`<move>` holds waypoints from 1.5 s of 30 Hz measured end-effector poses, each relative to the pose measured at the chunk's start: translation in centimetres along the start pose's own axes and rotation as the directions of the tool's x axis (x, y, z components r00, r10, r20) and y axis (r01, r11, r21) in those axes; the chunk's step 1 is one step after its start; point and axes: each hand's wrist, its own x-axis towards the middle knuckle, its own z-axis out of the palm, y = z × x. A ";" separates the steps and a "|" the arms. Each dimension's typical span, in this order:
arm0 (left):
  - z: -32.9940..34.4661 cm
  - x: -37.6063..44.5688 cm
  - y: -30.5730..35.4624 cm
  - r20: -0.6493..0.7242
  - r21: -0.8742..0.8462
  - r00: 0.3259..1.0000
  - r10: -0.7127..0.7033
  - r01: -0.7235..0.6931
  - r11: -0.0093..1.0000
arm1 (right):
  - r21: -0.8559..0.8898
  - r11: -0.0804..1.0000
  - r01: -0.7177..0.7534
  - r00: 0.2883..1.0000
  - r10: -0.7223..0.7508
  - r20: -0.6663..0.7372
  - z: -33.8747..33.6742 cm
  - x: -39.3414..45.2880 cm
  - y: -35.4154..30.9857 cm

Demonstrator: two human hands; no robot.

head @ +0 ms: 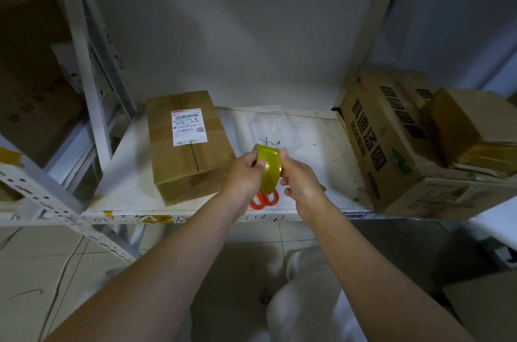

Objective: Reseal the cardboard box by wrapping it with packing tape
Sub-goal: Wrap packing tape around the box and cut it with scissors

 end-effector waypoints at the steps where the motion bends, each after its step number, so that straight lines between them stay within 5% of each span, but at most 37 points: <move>1: 0.5 0.4 0.1 -0.007 -0.004 1.000 -0.003 0.003 1.000 | -0.021 1.000 0.022 1.000 -0.022 -0.009 -0.2 0.3 0.2; 8: 2.1 3.8 0.4 -0.011 0.183 0.999 0.033 -0.031 0.983 | -0.161 0.984 0.075 0.955 -0.118 -0.271 -2.9 4.4 1.4; 12: 2.4 5.1 -1.2 0.065 0.694 0.998 -0.018 -0.033 0.719 | -0.344 0.939 -0.018 0.919 -0.120 -0.375 -5.8 7.3 1.8; 14: 3.1 5.6 -2.2 0.115 0.779 0.990 -0.076 -0.043 0.625 | -0.539 0.837 -0.094 0.916 -0.140 -0.377 -6.9 8.7 2.0; 17: 4.1 6.3 -2.8 0.078 0.777 0.997 -0.017 -0.050 0.628 | -0.726 0.666 -0.169 0.892 -0.209 -0.400 -7.7 9.9 1.9; 21: 5.0 9.2 -1.9 0.119 0.815 0.968 0.222 -0.222 0.536 | -0.811 0.562 -0.162 0.910 -0.233 -0.344 -8.2 12.3 1.8; 23: 5.2 10.9 -1.4 0.207 0.811 0.960 0.186 -0.275 0.517 | -0.839 0.524 -0.150 0.924 -0.228 -0.307 -8.2 13.4 1.7; 27: 4.9 13.4 -1.1 0.222 0.830 0.974 0.033 -0.207 0.518 | -0.878 0.469 -0.094 0.946 -0.232 -0.225 -7.8 15.8 1.9; 30: 4.4 13.6 -1.3 0.128 0.880 0.990 0.051 -0.138 0.454 | -0.889 0.456 -0.044 0.961 -0.223 -0.162 -7.0 17.0 2.0; 37: 3.2 13.7 -1.6 0.031 0.988 0.990 0.140 -0.051 0.144 | -0.856 0.511 0.075 0.970 -0.235 -0.056 -6.0 18.3 2.4; 41: 3.1 13.5 -1.3 0.006 0.983 0.992 0.124 -0.028 0.184 | -0.873 0.462 0.158 0.867 -0.488 -0.102 -4.2 15.6 3.6; 45: 2.6 13.4 -1.5 0.017 0.909 0.995 0.098 -0.056 0.414 | -0.923 0.254 0.288 0.916 -0.354 0.189 -0.8 11.3 5.0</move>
